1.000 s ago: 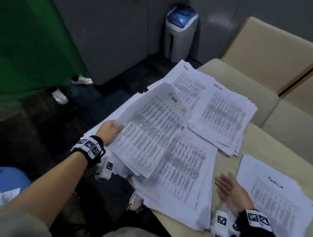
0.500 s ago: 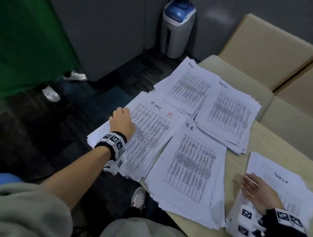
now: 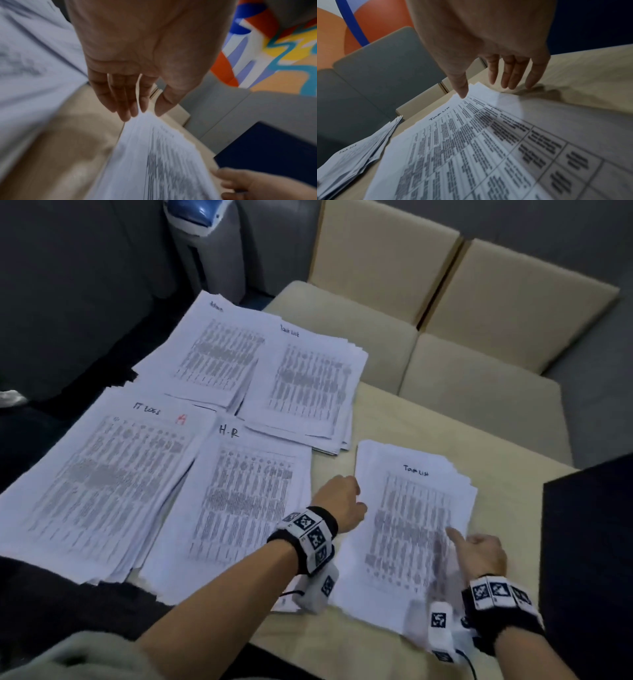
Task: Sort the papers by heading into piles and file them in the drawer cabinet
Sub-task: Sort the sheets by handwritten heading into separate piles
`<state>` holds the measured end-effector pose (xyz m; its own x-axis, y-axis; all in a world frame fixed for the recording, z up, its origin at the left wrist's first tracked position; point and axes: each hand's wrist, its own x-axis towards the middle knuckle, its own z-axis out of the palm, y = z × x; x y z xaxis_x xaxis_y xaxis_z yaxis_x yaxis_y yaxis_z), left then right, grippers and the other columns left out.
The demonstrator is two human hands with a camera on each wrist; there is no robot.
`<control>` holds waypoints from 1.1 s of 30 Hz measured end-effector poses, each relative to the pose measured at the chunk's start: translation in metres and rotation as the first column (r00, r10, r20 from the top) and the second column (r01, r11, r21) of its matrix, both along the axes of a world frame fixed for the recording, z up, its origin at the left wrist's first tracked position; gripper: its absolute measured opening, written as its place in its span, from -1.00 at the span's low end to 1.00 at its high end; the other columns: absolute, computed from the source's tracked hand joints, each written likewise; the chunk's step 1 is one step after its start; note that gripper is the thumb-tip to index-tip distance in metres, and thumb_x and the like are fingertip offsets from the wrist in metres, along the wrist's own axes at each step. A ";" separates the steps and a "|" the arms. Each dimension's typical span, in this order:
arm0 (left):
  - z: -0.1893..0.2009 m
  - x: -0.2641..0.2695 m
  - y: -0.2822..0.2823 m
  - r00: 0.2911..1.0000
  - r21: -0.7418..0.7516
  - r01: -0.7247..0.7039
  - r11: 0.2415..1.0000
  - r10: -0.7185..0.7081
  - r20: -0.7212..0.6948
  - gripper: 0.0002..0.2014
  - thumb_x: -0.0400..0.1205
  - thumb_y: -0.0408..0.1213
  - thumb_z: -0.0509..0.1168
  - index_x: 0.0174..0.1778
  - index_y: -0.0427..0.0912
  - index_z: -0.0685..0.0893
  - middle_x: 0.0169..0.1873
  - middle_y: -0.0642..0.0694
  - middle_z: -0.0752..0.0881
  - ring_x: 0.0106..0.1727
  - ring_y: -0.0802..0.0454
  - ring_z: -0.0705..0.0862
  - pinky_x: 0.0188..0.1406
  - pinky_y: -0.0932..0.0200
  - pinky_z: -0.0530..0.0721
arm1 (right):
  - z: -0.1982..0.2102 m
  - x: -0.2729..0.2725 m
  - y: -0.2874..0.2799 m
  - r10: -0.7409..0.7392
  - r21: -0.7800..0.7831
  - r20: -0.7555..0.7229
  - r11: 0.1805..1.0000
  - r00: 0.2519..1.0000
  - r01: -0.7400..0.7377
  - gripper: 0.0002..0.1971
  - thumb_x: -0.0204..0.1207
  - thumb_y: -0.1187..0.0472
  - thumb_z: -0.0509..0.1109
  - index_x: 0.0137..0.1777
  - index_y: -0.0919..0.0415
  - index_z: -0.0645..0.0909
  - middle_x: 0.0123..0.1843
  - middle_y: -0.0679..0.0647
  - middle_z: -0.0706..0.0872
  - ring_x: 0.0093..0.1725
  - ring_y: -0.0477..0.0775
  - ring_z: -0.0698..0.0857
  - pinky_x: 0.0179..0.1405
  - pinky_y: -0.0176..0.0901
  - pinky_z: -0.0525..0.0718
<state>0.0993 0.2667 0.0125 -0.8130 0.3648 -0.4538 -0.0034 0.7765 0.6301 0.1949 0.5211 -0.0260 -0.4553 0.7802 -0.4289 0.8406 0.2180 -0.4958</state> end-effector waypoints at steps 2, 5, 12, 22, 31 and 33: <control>-0.017 0.004 0.024 0.998 -0.086 -0.052 0.995 0.055 0.040 -0.64 0.67 -0.18 0.25 0.33 -0.28 0.54 0.27 -0.22 0.57 0.26 -0.20 0.59 0.19 0.06 0.57 | -0.017 0.000 0.021 0.040 -0.056 0.015 0.998 0.999 -0.040 -0.24 0.07 -0.38 0.64 0.04 0.24 0.63 0.05 0.22 0.75 0.06 0.30 0.75 0.09 0.01 0.67; -0.035 0.012 0.046 0.990 -0.165 -0.107 0.981 0.121 0.077 -0.65 0.68 -0.20 0.20 0.33 -0.31 0.49 0.31 -0.25 0.53 0.28 -0.19 0.56 0.11 0.11 0.49 | -0.064 -0.002 0.056 0.128 -0.106 0.026 0.987 0.991 -0.124 -0.02 -0.26 -0.50 0.65 0.07 0.21 0.70 -0.01 0.14 0.81 -0.04 0.17 0.80 0.06 0.02 0.76; -0.037 0.019 0.061 0.949 -0.085 -0.294 0.952 0.301 0.091 -0.77 0.67 -0.17 0.28 0.14 -0.21 0.65 0.05 -0.14 0.70 0.07 -0.09 0.68 0.06 0.12 0.66 | -0.023 -0.005 0.046 0.087 -0.113 -0.072 0.989 0.994 -0.095 -0.58 0.30 0.15 0.72 0.04 0.35 0.68 -0.07 0.21 0.78 -0.11 0.18 0.73 -0.07 -0.15 0.58; -0.039 0.010 0.052 0.969 -0.173 -0.227 0.958 0.240 0.056 -0.77 0.74 -0.24 0.17 0.05 -0.28 0.67 0.03 -0.22 0.72 0.05 -0.18 0.70 -0.05 0.12 0.60 | -0.001 0.031 0.063 -0.011 -0.047 -0.170 0.999 0.985 0.003 -0.71 0.67 0.16 0.34 0.19 0.35 0.75 0.03 0.31 0.78 0.01 0.32 0.70 0.06 -0.04 0.60; -0.031 -0.001 0.035 0.985 -0.325 0.002 0.946 -0.059 -0.164 -0.58 0.63 0.11 0.33 -0.35 -0.16 0.56 -0.34 -0.11 0.70 -0.28 -0.09 0.70 -0.19 0.11 0.73 | -0.009 0.052 0.045 -0.363 -0.758 -0.341 0.651 0.867 -0.025 -0.56 0.34 0.53 0.38 0.25 0.65 0.59 0.27 0.47 0.71 0.34 0.45 0.67 0.48 0.32 0.49; -0.022 0.000 0.031 0.958 -0.444 0.119 0.888 -0.220 -0.182 -0.60 0.67 0.14 0.26 -0.20 -0.17 0.63 -0.30 -0.08 0.67 -0.21 -0.08 0.71 -0.18 0.14 0.69 | -0.018 0.056 0.043 -0.380 -0.799 -0.342 0.600 0.859 -0.053 -0.54 0.26 0.51 0.41 0.21 0.66 0.60 0.30 0.46 0.70 0.41 0.42 0.63 0.53 0.31 0.43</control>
<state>0.0991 0.2973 -0.0098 -0.8534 0.3193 -0.4120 0.2529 0.9448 0.2084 0.2513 0.5638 -0.0438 -0.6505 0.3387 -0.6798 0.4589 -0.5379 -0.7071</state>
